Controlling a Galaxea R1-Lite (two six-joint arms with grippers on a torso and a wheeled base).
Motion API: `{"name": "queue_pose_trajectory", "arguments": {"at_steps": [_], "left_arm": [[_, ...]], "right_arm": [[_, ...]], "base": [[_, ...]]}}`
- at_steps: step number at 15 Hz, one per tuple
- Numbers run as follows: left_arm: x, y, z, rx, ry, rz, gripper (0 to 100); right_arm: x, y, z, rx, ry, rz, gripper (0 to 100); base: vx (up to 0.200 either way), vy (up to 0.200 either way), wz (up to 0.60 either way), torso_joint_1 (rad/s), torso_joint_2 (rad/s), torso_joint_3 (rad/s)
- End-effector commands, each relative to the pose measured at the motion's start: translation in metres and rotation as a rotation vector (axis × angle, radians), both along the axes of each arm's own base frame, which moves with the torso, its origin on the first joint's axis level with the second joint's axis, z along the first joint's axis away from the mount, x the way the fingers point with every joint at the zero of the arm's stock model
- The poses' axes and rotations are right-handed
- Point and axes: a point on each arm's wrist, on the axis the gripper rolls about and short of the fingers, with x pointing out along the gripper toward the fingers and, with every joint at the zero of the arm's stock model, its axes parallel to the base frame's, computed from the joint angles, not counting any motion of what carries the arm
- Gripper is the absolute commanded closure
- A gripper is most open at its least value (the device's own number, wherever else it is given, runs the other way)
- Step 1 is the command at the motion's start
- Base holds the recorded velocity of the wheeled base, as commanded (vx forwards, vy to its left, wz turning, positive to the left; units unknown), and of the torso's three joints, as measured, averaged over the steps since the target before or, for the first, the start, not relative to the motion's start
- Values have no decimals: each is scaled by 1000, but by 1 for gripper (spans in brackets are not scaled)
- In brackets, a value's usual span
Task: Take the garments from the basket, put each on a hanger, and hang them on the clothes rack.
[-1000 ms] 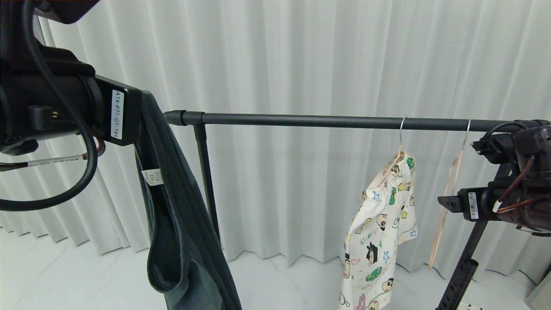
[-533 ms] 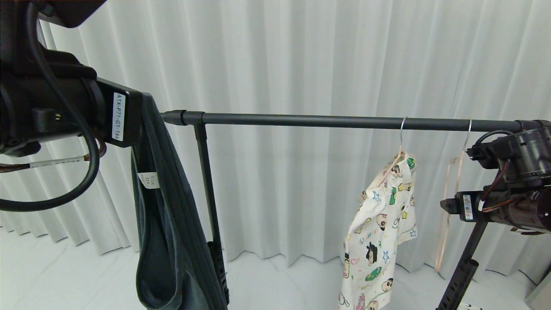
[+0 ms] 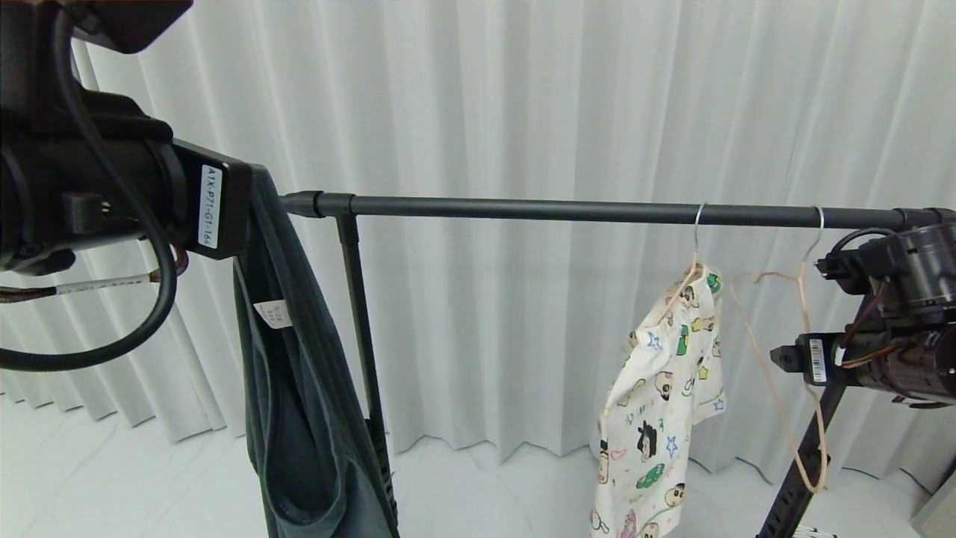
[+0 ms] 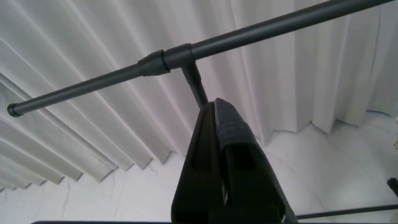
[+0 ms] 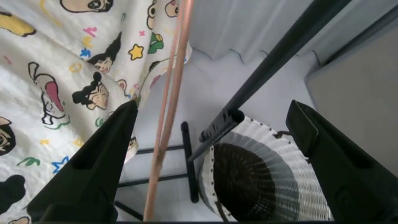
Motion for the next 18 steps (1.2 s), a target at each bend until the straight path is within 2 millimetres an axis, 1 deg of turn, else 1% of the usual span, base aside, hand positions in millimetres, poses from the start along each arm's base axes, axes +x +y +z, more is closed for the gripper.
{"name": "queue_pose_trajectory", "arguments": {"at_steps": [1,4,6,8,10,11,18], "left_arm": [[0,0,1,-1,-2,1,100],[-1,1,2,-2,-5,0,100],[-1,1,2,-5,-7,1,100],[-1,1,2,-3,-7,0,100],[-1,0,2,-2,-5,-1,100],[-1,0,1,-1,-4,-3,100],[-1,0,1,-1,-3,-3,100]], "right_arm": [[4,-1,-5,1,20,0,0],[11,0,-15,76,55,8,0],[15,-3,-19,104,75,8,0],[22,-15,-28,121,110,-23,0],[24,-21,-30,137,123,-27,0],[24,-21,-30,147,127,-21,100],[22,-20,-27,182,125,27,100]], "base": [[0,0,0,0,0,0],[0,0,0,0,0,0],[0,0,0,0,0,0],[0,0,0,0,0,0],[0,0,0,0,0,0],[0,0,0,0,0,0],[0,0,0,0,0,0]]}}
